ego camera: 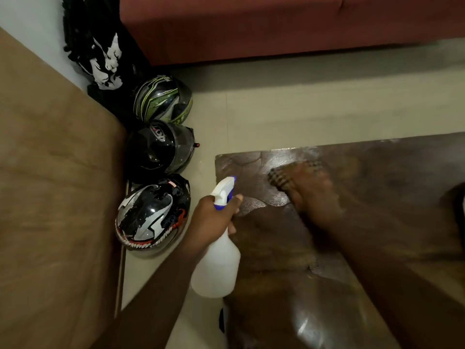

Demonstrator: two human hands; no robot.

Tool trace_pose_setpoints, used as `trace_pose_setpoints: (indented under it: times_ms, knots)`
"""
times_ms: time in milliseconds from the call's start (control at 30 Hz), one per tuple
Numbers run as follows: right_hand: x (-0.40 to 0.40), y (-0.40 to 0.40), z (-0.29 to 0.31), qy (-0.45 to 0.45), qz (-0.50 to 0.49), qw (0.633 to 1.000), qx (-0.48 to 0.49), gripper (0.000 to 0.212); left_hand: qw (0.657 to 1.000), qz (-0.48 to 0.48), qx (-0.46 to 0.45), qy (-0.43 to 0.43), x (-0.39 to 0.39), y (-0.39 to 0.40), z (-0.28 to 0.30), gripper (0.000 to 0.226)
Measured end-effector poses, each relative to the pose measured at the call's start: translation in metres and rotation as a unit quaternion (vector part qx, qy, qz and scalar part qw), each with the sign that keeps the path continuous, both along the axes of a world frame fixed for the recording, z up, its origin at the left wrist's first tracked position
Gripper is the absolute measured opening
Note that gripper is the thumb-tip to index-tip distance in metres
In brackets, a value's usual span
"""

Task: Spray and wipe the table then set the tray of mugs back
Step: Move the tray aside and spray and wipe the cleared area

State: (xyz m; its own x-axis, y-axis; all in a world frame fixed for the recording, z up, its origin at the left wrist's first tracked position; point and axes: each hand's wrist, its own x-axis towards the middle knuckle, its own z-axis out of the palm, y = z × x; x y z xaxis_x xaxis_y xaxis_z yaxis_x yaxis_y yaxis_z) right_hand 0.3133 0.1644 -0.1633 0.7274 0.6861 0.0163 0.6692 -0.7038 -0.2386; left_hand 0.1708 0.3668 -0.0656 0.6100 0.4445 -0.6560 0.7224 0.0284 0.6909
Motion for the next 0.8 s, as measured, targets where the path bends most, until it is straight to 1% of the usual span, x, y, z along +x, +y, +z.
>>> trace_pose_setpoints:
  times_ms: [33,100,133,167,200,233,267,300,367,400,433,467,500,533,600,633,667,700,733,767,800]
  knots:
    - [0.019,-0.005,0.001,-0.013,-0.084,0.996,-0.013,0.039,1.000,0.014,0.005,-0.002,0.002,-0.003,0.000,0.025]
    - [0.039,0.009,0.004,-0.030,-0.206,0.978,-0.004,0.042,0.999,0.039,0.014,-0.002,0.005,-0.010,-0.002,0.029]
    - [0.038,0.021,0.004,-0.032,-0.237,0.971,0.008,0.043,0.999,0.043,0.007,-0.004,0.006,-0.014,-0.003,0.028]
    - [0.026,0.032,0.003,-0.037,-0.228,0.973,0.023,0.044,0.999,0.041,-0.006,-0.011,0.007,-0.018,-0.003,0.028]
    - [0.002,0.038,0.003,-0.039,-0.182,0.982,0.028,0.046,0.999,0.028,-0.019,-0.016,0.008,-0.022,-0.003,0.031]
    - [-0.033,0.041,0.003,-0.011,-0.117,0.993,0.017,0.047,0.999,0.012,-0.026,-0.017,0.008,-0.025,-0.002,0.035]
    - [-0.075,0.033,0.005,0.029,-0.039,0.999,0.008,0.048,1.000,0.002,-0.024,-0.016,0.007,-0.029,-0.001,0.034]
    - [-0.119,0.018,0.010,0.064,0.049,0.997,0.001,0.047,1.000,-0.001,-0.013,-0.008,0.005,-0.032,-0.001,0.029]
    - [-0.181,-0.030,0.018,0.075,0.216,0.973,-0.037,0.045,0.999,0.010,0.015,0.028,0.001,-0.039,0.000,0.028]
    - [-0.192,-0.057,0.018,0.066,0.277,0.957,-0.055,0.042,0.998,0.018,0.024,0.047,-0.002,-0.044,0.000,0.030]
    - [-0.193,-0.083,0.016,0.053,0.312,0.947,-0.056,0.040,0.998,0.021,0.025,0.059,-0.005,-0.048,0.002,0.030]
    - [-0.187,-0.104,0.012,0.038,0.312,0.948,-0.044,0.040,0.997,0.019,0.022,0.065,-0.008,-0.055,0.003,0.030]
    - [-0.178,-0.119,0.009,0.033,0.282,0.958,-0.036,0.041,0.998,0.013,0.018,0.064,-0.010,-0.061,0.004,0.030]
    - [-0.170,-0.130,0.006,0.040,0.227,0.972,-0.037,0.044,0.998,0.007,0.014,0.055,-0.012,-0.068,0.005,0.029]
    - [-0.162,-0.125,0.005,0.079,0.060,0.994,-0.042,0.049,1.000,0.005,0.023,0.019,-0.016,-0.083,0.009,0.016]
    - [-0.163,-0.112,0.006,0.094,-0.023,0.995,-0.036,0.050,0.999,0.015,0.037,-0.004,-0.018,-0.091,0.011,0.008]
    - [-0.166,-0.096,0.008,0.097,-0.092,0.991,-0.028,0.051,0.998,0.025,0.057,-0.022,-0.019,-0.099,0.012,0.008]
    - [-0.175,-0.081,0.009,0.100,-0.139,0.985,-0.023,0.052,0.995,0.031,0.084,-0.037,-0.021,-0.106,0.013,0.021]
    - [-0.185,-0.067,0.011,0.099,-0.163,0.982,-0.012,0.052,0.993,0.036,0.104,-0.049,-0.022,-0.113,0.014,0.032]
    - [-0.198,-0.058,0.010,0.097,-0.158,0.983,-0.005,0.051,0.991,0.047,0.115,-0.057,-0.021,-0.118,0.017,0.036]
    - [-0.214,-0.054,0.009,0.095,-0.136,0.986,0.006,0.051,0.989,0.063,0.121,-0.062,-0.022,-0.124,0.019,0.031]
